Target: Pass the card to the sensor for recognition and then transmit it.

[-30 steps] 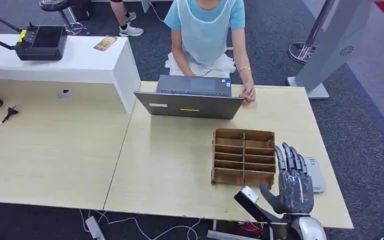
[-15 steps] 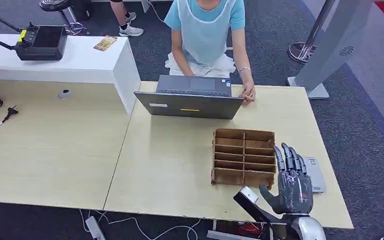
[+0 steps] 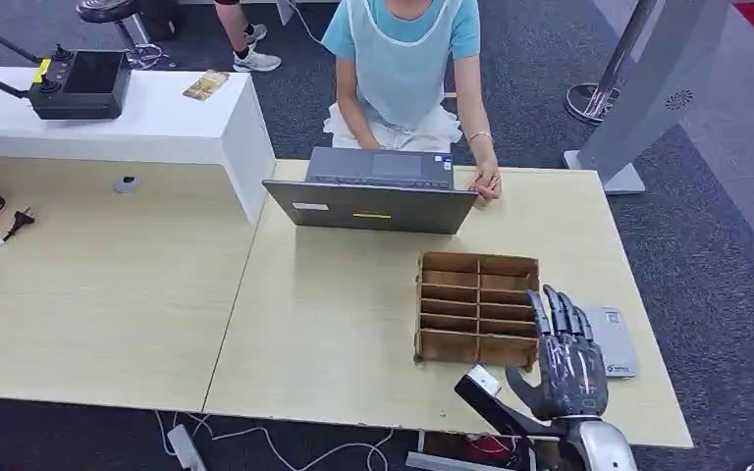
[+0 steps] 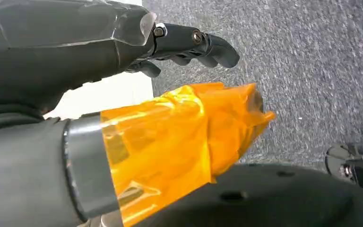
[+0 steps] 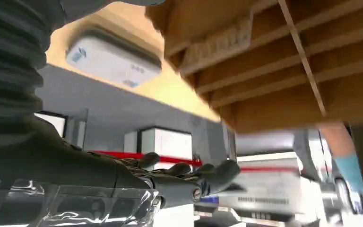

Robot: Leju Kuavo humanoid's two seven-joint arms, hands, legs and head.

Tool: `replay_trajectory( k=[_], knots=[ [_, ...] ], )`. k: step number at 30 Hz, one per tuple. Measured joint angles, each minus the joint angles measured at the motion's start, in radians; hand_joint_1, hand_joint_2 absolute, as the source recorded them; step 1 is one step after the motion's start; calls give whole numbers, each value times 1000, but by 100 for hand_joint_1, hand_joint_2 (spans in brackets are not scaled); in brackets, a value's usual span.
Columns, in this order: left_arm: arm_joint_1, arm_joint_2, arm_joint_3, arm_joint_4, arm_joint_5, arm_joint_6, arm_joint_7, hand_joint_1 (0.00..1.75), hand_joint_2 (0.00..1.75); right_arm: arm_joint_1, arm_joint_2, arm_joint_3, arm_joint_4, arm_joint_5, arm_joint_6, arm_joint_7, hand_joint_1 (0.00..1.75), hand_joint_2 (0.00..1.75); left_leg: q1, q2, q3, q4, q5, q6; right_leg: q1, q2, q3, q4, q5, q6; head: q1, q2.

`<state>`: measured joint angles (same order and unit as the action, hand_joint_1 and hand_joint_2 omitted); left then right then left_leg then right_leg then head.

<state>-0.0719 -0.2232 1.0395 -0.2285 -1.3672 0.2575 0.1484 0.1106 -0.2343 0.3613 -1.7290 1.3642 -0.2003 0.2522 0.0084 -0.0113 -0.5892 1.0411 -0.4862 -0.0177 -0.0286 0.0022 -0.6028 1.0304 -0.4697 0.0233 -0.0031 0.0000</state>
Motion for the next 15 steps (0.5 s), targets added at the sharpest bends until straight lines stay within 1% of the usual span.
replay_trajectory(
  k=[5,15],
  knots=[
    [-1,0,0,0,-3,-7,0,0,0,-52,24,3,88,-3,-2,-3,0,175,0,-1,1,0,1,0,0,-1,0,0,0,0,0,0],
    [-1,0,0,0,-7,-7,0,0,0,-63,40,4,130,-22,5,-3,0,175,0,0,0,0,0,0,0,-1,0,0,0,0,0,0]
  ],
)
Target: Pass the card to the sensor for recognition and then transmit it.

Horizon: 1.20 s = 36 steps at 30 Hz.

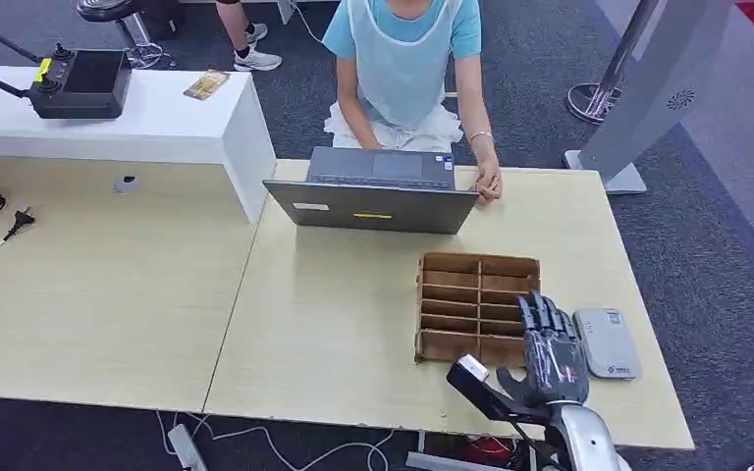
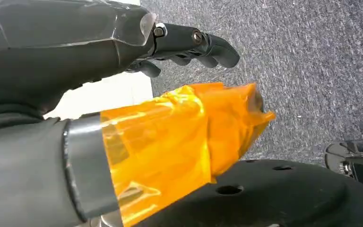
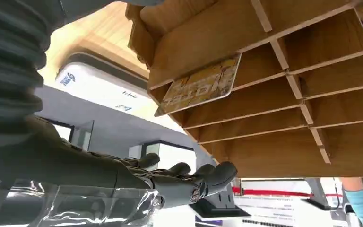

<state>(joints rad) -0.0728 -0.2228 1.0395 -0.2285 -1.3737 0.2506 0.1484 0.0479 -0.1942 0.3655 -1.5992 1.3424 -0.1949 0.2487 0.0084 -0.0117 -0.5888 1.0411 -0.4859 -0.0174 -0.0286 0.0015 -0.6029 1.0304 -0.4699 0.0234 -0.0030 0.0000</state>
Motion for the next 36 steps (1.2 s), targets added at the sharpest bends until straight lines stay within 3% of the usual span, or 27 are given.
replay_trajectory(
  k=[13,14,15,36],
  knots=[
    [0,0,0,0,-2,0,0,0,0,-1,7,0,3,4,-2,0,0,175,0,0,0,0,0,0,0,0,0,0,0,0,0,0],
    [0,0,0,0,-2,0,0,0,0,-1,7,0,3,7,-4,0,136,175,0,0,0,0,0,0,0,0,0,0,0,0,0,0],
    [0,1,0,0,-2,0,0,0,0,-1,8,0,3,10,-6,0,169,175,0,0,0,0,0,0,0,0,0,0,0,0,0,0],
    [0,2,0,0,-2,-1,0,0,0,-8,21,3,2,51,-62,-15,175,175,0,0,0,0,0,0,0,0,0,0,0,0,0,0]
  ],
)
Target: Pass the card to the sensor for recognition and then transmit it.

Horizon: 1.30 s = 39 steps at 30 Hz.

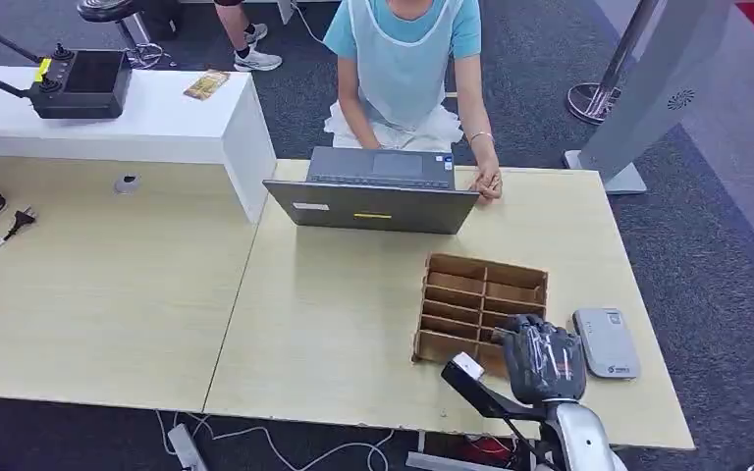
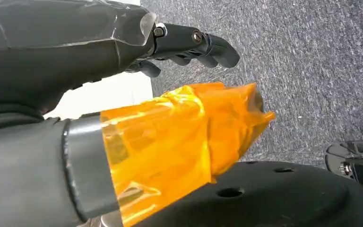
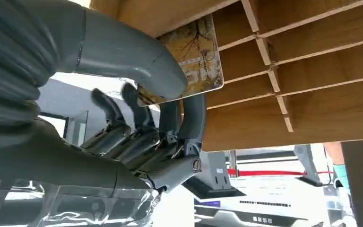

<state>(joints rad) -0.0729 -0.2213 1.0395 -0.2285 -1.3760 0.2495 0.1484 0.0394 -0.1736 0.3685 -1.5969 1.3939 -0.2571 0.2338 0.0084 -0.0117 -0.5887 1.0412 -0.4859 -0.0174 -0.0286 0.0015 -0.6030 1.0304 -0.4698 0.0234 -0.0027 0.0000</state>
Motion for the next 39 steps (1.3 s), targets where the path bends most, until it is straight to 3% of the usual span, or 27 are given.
replay_trajectory(
  k=[11,29,34,38,39],
  knots=[
    [0,0,0,0,3,0,0,0,0,-1,5,1,0,-6,-16,-8,175,175,0,0,0,0,0,0,0,0,0,0,0,0,0,0],
    [0,0,0,0,3,2,-3,0,0,4,12,2,-31,-95,-76,-84,175,175,0,0,0,0,0,0,0,0,0,0,0,0,0,0],
    [0,0,0,0,4,6,-9,0,0,17,18,-5,-77,-214,-124,-181,175,175,0,0,0,0,0,0,0,0,0,0,0,0,0,0],
    [0,0,0,0,4,6,-9,0,0,18,18,-5,-77,-215,-124,-182,175,175,0,0,0,0,0,0,0,0,0,0,0,0,0,0],
    [0,0,1,0,5,9,-11,0,0,22,19,-5,-95,-297,-121,-231,175,175,0,0,0,0,0,0,0,0,0,0,0,0,0,0]
  ],
)
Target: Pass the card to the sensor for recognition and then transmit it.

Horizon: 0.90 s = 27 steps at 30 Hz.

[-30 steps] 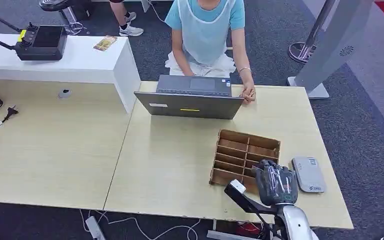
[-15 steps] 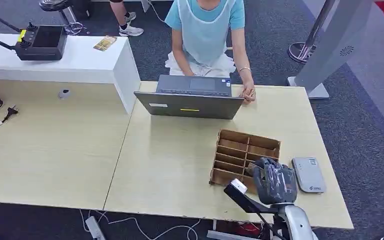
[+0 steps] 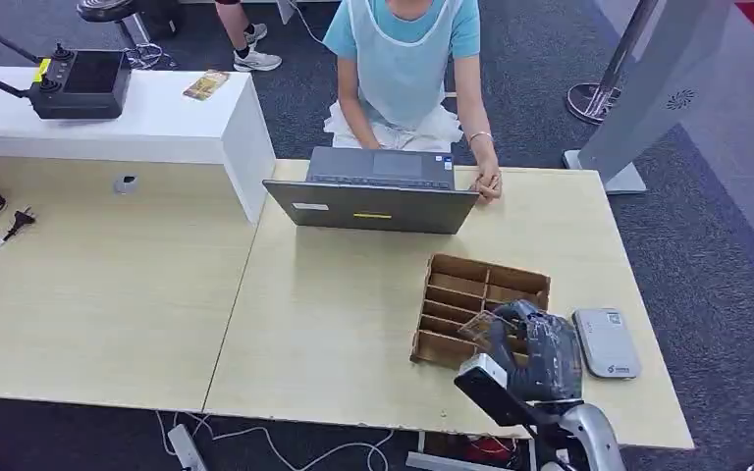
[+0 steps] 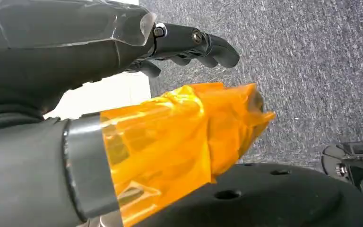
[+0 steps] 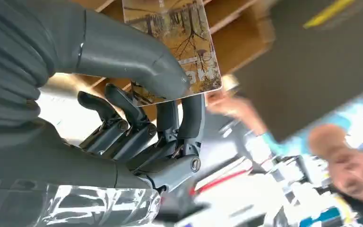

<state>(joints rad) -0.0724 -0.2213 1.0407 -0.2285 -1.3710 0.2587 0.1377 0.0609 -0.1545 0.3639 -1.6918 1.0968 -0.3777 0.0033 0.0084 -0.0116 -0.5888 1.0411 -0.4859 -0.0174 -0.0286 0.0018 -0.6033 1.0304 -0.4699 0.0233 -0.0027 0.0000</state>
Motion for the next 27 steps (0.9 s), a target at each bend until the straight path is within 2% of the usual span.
replay_trajectory(
  k=[2,6,12,27],
  knots=[
    [0,0,7,0,3,10,-12,0,0,9,15,0,-67,-291,42,-165,175,175,0,0,0,0,0,0,0,0,0,0,0,0,0,0],
    [1,0,8,0,2,12,-14,0,0,12,31,0,-108,-419,53,-242,175,175,0,0,0,0,0,0,0,0,0,0,0,0,0,0],
    [1,0,11,0,-3,13,-14,0,0,12,45,-3,-143,-477,58,-278,175,175,0,0,0,0,0,0,0,0,0,0,0,0,0,0],
    [0,0,13,0,-3,13,-14,0,0,11,53,-5,-158,-481,58,-279,175,175,0,0,0,0,0,0,0,0,0,0,0,0,0,0]
  ],
)
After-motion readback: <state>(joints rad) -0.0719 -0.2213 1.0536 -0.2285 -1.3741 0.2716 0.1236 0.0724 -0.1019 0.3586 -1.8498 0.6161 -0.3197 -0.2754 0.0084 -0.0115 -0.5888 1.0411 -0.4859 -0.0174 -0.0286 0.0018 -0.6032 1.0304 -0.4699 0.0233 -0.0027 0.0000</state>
